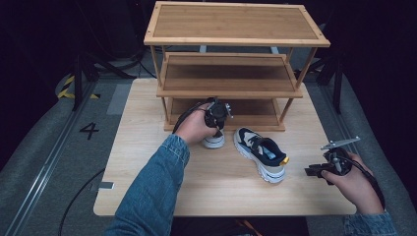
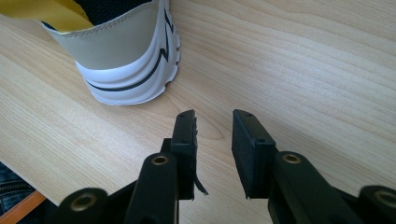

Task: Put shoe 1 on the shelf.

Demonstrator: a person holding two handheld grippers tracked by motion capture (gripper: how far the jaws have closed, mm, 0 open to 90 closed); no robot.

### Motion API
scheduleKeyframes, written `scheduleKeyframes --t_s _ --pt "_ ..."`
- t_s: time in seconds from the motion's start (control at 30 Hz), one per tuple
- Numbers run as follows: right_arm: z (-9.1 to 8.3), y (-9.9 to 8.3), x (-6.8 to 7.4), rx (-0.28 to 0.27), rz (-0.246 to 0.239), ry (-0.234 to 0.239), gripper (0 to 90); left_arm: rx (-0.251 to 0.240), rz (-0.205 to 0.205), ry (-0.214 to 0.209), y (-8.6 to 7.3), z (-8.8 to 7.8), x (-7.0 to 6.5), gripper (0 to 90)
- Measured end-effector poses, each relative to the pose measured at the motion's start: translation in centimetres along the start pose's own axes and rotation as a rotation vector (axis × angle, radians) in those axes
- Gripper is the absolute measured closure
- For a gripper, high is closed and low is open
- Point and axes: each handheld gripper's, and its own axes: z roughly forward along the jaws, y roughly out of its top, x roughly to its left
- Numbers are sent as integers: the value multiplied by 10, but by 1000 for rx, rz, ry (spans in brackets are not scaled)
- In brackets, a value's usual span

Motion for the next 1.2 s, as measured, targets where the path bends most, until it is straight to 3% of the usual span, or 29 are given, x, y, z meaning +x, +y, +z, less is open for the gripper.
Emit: scheduleKeyframes --t_s 0.07,0.1,0.13,0.17,0.2,0.33,0.43,0.6,0.7,0.77,0.8,0.83,0.9,0.97,1.07,1.2 --pt "0 0 0 2 1 0 715 5 -3 3 -1 1 1 598" --pt "0 0 0 2 0 0 714 -1 -30 9 -2 2 -1 591" --pt "0 1 0 1 0 1 714 -3 -31 19 -3 1 0 580" --pt "1 1 0 -1 -2 3 713 -13 -82 21 -4 3 -1 552" --pt "1 2 1 2 -1 3 713 5 -103 30 -4 1 -1 510" --pt "4 4 3 7 -9 9 712 -6 -117 53 -7 -2 -4 442" --pt "5 7 3 6 -13 14 710 -46 -145 75 -10 -11 -7 399" --pt "7 12 3 4 -23 22 709 -98 -152 97 -16 -30 -13 363" --pt "10 17 4 7 -31 26 709 -145 -169 101 -22 -48 -27 365" --pt "11 18 5 7 -34 28 709 -145 -183 91 -24 -53 -33 370" --pt "12 20 6 7 -37 30 709 -136 -200 67 -25 -58 -38 391" --pt "14 24 8 10 -46 33 709 -124 -230 29 -28 -62 -45 495" --pt "15 25 8 11 -49 37 710 -112 -243 14 -29 -63 -49 519" --pt "17 28 9 12 -58 40 711 -98 -262 -17 -33 -61 -55 605" --pt "20 34 12 13 -69 46 712 -77 -279 -19 -38 -52 -57 709" --pt "22 35 14 16 -76 52 711 -66 -329 -20 -41 -30 -53 757"
